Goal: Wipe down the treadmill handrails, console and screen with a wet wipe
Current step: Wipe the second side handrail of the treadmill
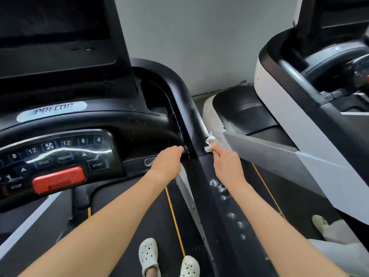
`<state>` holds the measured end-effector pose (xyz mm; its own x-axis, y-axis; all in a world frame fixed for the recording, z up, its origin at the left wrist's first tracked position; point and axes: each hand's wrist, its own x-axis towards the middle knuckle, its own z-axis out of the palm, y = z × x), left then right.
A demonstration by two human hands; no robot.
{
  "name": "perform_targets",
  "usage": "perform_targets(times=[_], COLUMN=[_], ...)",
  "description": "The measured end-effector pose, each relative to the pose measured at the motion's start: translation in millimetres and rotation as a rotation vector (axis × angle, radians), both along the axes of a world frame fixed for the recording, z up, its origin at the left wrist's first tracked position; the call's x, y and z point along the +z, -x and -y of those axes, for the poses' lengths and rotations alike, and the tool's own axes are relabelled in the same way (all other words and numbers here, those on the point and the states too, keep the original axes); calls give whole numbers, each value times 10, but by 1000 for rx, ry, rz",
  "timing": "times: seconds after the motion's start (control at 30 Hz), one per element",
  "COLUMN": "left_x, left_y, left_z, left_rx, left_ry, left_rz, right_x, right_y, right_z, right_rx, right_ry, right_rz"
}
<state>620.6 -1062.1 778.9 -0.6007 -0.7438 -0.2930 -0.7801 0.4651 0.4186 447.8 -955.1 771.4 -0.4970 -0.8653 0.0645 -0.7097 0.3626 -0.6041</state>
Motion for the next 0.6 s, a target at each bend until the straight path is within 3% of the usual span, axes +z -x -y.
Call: perform_targets(times=[0.3,0.43,0.6], left_x=[29,126,154], left_y=[65,104,141], left_z=[-173,-342,-509], left_rx=[78,121,35], left_ry=[-106,-107,-39], left_rz=[-44,-209,-252], right_x=[32,10,-5], right_y=[103,72,33], right_z=[220,-31,-444], right_rx=[65,120,185], right_ry=[-111,-14,61], right_rz=[-52,-16,-7])
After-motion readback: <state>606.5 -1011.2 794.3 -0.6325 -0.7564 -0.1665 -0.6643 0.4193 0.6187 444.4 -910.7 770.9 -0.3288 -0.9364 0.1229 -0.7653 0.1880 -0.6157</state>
